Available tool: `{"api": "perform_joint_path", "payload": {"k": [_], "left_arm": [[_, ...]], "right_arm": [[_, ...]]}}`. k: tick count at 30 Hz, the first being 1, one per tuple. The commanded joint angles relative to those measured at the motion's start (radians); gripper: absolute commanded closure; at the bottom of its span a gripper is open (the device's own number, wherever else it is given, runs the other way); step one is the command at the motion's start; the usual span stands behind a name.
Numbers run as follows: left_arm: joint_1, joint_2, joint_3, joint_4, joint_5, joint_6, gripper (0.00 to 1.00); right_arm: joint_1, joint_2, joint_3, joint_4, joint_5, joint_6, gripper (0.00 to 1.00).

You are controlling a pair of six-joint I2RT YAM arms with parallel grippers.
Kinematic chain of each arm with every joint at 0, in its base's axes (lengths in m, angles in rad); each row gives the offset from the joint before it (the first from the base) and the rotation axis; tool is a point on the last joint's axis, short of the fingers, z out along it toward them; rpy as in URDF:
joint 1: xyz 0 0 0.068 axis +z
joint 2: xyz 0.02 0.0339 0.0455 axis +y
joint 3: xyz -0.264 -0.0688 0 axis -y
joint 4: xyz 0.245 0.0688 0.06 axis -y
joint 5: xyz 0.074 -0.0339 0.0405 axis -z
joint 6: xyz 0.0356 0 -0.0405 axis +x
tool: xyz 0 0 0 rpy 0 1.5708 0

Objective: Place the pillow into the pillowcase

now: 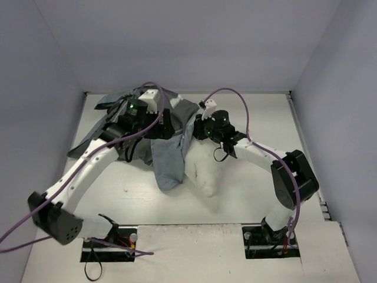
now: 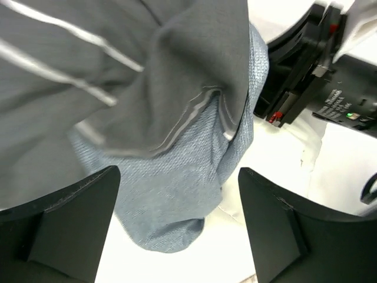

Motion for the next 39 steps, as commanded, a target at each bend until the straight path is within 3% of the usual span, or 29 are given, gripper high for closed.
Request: {"api": "perform_joint_path", "payload": {"k": [1, 6, 11, 20, 21, 22, 23, 24, 26, 30, 34, 37, 39], "left_arm": [[-0.004, -0.158, -0.024, -0.004, -0.161, 0.004, 0.23], [-0.047, -0.233, -0.266, 0.014, -0.189, -0.134, 0.23], [-0.087, -0.201, -0.476, 0.209, -0.141, -0.184, 0.23], [-0.072, 0.047, -0.479, 0.496, -0.161, -0.090, 0.23], [-0.069, 0.069, -0.467, 0.523, -0.152, -0.075, 0.27], [-0.066, 0.069, -0.461, 0.534, -0.076, -0.073, 0.69], [-0.070, 0.060, -0.452, 0.533, -0.022, -0.073, 0.91], [-0.084, 0.025, -0.418, 0.531, 0.036, -0.096, 1.00], [-0.184, -0.020, -0.367, 0.513, 0.189, -0.148, 1.00], [-0.361, -0.038, -0.297, 0.490, 0.264, -0.237, 1.00], [-0.369, -0.023, -0.355, 0.500, 0.256, -0.265, 1.00], [-0.359, -0.026, -0.323, 0.406, 0.178, -0.247, 1.00], [-0.342, -0.041, -0.274, 0.269, 0.065, -0.207, 0.62]], "right_arm": [[-0.015, 0.012, 0.070, 0.040, -0.011, 0.004, 1.00], [-0.022, 0.012, 0.096, 0.008, -0.007, 0.006, 1.00], [-0.024, 0.009, 0.093, 0.008, -0.036, 0.009, 1.00], [-0.018, 0.015, 0.088, 0.009, -0.068, 0.001, 1.00], [-0.016, 0.016, 0.087, 0.009, -0.068, -0.002, 1.00], [-0.016, 0.019, 0.087, 0.012, -0.059, -0.002, 1.00], [-0.016, 0.019, 0.090, 0.014, -0.051, -0.002, 1.00], [-0.016, 0.024, 0.094, 0.015, -0.044, -0.005, 1.00], [-0.016, 0.032, 0.111, 0.018, -0.021, -0.005, 1.00], [-0.016, 0.053, 0.130, 0.032, 0.013, -0.005, 1.00], [-0.008, 0.052, 0.115, 0.044, 0.036, 0.000, 1.00], [0.002, 0.055, 0.102, 0.047, 0.059, -0.006, 1.00], [0.011, 0.052, 0.095, 0.047, 0.075, -0.014, 1.00]]}}
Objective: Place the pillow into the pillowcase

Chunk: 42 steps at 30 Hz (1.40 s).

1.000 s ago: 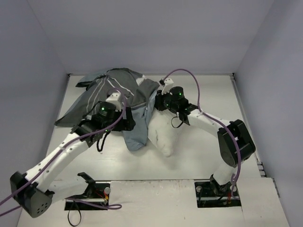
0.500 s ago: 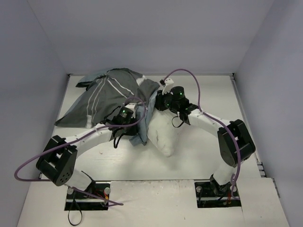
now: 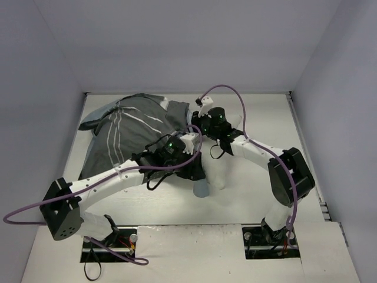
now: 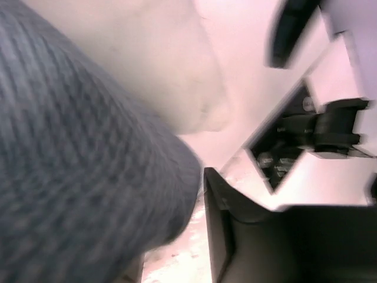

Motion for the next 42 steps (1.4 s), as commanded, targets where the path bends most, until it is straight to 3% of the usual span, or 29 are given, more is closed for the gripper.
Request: {"api": "perform_joint_path", "payload": {"k": [1, 2, 5, 7, 8, 10, 15, 20, 28, 32, 35, 36, 38, 39, 40, 42], "left_arm": [[0.037, -0.051, 0.142, -0.190, -0.141, 0.018, 0.51], [0.044, -0.066, 0.178, -0.234, -0.244, 0.036, 0.37], [0.057, -0.088, 0.334, -0.381, -0.452, 0.076, 0.28], [0.090, -0.091, 0.409, -0.415, -0.514, 0.105, 0.26], [0.110, -0.086, 0.425, -0.415, -0.527, 0.111, 0.26], [0.188, -0.048, 0.478, -0.415, -0.496, 0.128, 0.25], [0.271, 0.104, 0.610, -0.415, -0.418, 0.234, 0.25], [0.294, 0.243, 0.776, -0.431, -0.392, 0.286, 0.25], [0.305, 0.538, 1.002, -0.490, -0.448, 0.355, 0.25], [0.307, 0.638, 1.072, -0.507, -0.510, 0.377, 0.25], [0.319, 0.716, 1.109, -0.532, -0.536, 0.395, 0.25], [0.325, 0.728, 1.117, -0.538, -0.532, 0.398, 0.26], [0.345, 0.750, 1.131, -0.543, -0.480, 0.404, 0.81], [0.350, 0.753, 1.132, -0.541, -0.455, 0.401, 0.99], [0.353, 0.753, 1.149, -0.538, -0.421, 0.400, 1.00], [0.342, 0.736, 1.198, -0.524, -0.230, 0.398, 1.00]], "right_arm": [[0.015, -0.002, 0.005, 0.073, 0.050, -0.008, 1.00], [0.017, -0.017, -0.004, 0.071, 0.041, -0.017, 1.00], [0.015, -0.072, -0.033, 0.056, 0.030, -0.032, 0.96], [0.012, -0.100, -0.027, -0.009, 0.036, -0.072, 0.79], [0.009, -0.126, -0.016, -0.033, 0.050, -0.087, 0.61], [-0.012, -0.172, -0.019, -0.085, 0.070, -0.109, 0.42], [-0.086, -0.325, -0.059, -0.139, 0.085, -0.083, 0.15], [-0.117, -0.403, -0.107, -0.163, 0.140, -0.066, 0.09], [-0.140, -0.305, -0.151, -0.162, 0.107, -0.034, 0.08], [-0.140, -0.236, -0.160, -0.153, 0.062, -0.034, 0.09], [-0.137, -0.202, -0.177, -0.130, 0.016, -0.043, 0.17], [-0.137, -0.191, -0.183, -0.125, 0.010, -0.046, 0.26], [-0.137, -0.183, -0.196, -0.114, -0.004, -0.058, 0.45], [-0.135, -0.177, -0.200, -0.110, -0.008, -0.066, 0.78], [-0.135, -0.177, -0.205, -0.102, -0.019, -0.070, 0.96], [-0.138, -0.177, -0.202, -0.093, -0.048, -0.095, 1.00]]}}
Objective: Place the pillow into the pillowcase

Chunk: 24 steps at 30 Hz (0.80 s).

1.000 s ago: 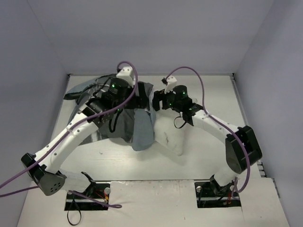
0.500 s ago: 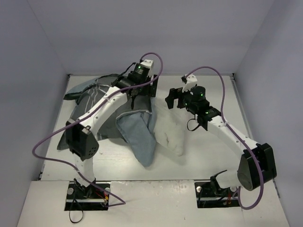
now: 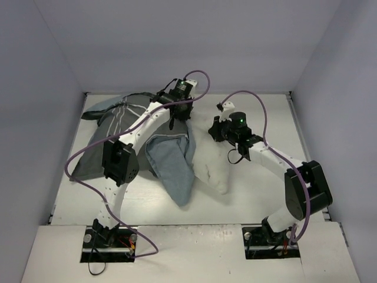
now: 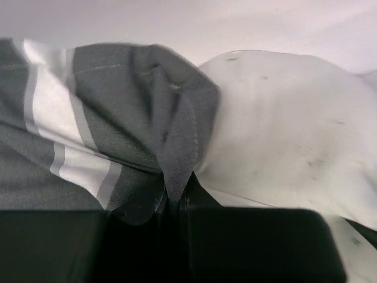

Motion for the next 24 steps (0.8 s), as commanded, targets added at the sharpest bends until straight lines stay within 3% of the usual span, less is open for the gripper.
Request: {"api": "perform_joint_path", "payload": {"k": [1, 5, 7, 10, 14, 17, 20, 21, 22, 24], "left_arm": [[0.009, -0.066, 0.119, 0.018, 0.342, 0.014, 1.00], [-0.109, -0.121, 0.150, 0.169, 0.700, -0.043, 1.00], [-0.116, -0.175, 0.024, 0.365, 0.800, -0.174, 1.00], [-0.110, -0.237, -0.140, 0.597, 0.830, -0.281, 1.00], [-0.105, -0.209, -0.209, 0.638, 0.870, -0.342, 1.00], [-0.068, -0.237, -0.225, 0.599, 0.805, -0.328, 1.00], [-0.010, -0.306, -0.164, 0.471, 0.645, -0.241, 0.56], [-0.004, -0.337, -0.130, 0.341, 0.576, -0.195, 0.40], [-0.004, -0.351, -0.096, 0.281, 0.434, -0.108, 0.35], [-0.002, -0.380, -0.052, 0.175, 0.323, -0.049, 0.29]], "right_arm": [[-0.002, 0.011, 0.002, 0.002, -0.099, -0.045, 1.00], [-0.010, 0.027, 0.079, 0.016, -0.227, -0.031, 1.00], [-0.010, 0.028, 0.092, 0.053, -0.256, 0.004, 1.00], [-0.013, 0.011, 0.068, 0.106, -0.265, 0.055, 1.00], [-0.014, -0.001, 0.048, 0.127, -0.270, 0.085, 1.00], [-0.017, -0.027, 0.034, 0.125, -0.238, 0.078, 1.00], [-0.020, -0.071, 0.014, 0.105, -0.201, 0.064, 0.99], [-0.020, -0.082, 0.013, 0.079, -0.187, 0.058, 0.96], [-0.020, -0.103, 0.014, 0.061, -0.164, 0.047, 0.88], [-0.020, -0.122, 0.017, 0.030, -0.146, 0.016, 0.78]]}}
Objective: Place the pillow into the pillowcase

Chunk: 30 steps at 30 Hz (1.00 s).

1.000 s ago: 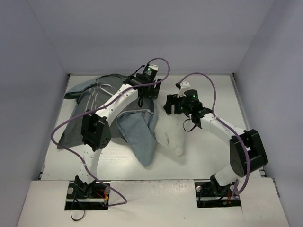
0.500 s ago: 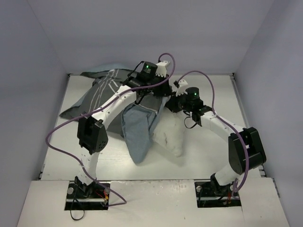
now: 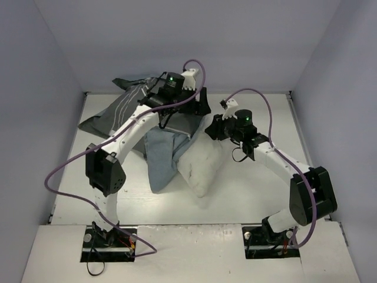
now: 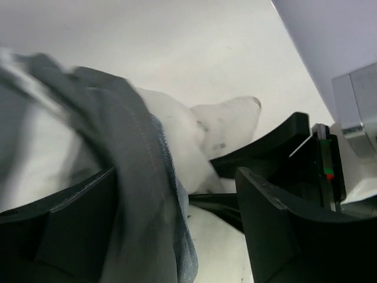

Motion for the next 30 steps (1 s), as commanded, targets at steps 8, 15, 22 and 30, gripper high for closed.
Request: {"api": "perform_joint_path", "payload": {"k": [8, 15, 22, 30], "left_arm": [[0.005, -0.356, -0.096, -0.168, -0.310, 0.240, 0.25], [0.004, -0.164, 0.042, -0.188, -0.267, 0.284, 0.25], [0.001, 0.043, 0.223, -0.191, -0.247, 0.308, 0.25], [-0.010, 0.147, 0.265, -0.191, -0.055, 0.270, 0.94]], "right_arm": [[0.006, -0.166, -0.003, -0.047, 0.096, -0.081, 0.29], [0.003, -0.210, -0.089, -0.060, 0.199, -0.038, 0.15], [-0.005, -0.201, -0.138, -0.056, 0.188, -0.024, 0.01], [-0.005, -0.088, -0.089, -0.023, 0.073, -0.052, 0.77]]}}
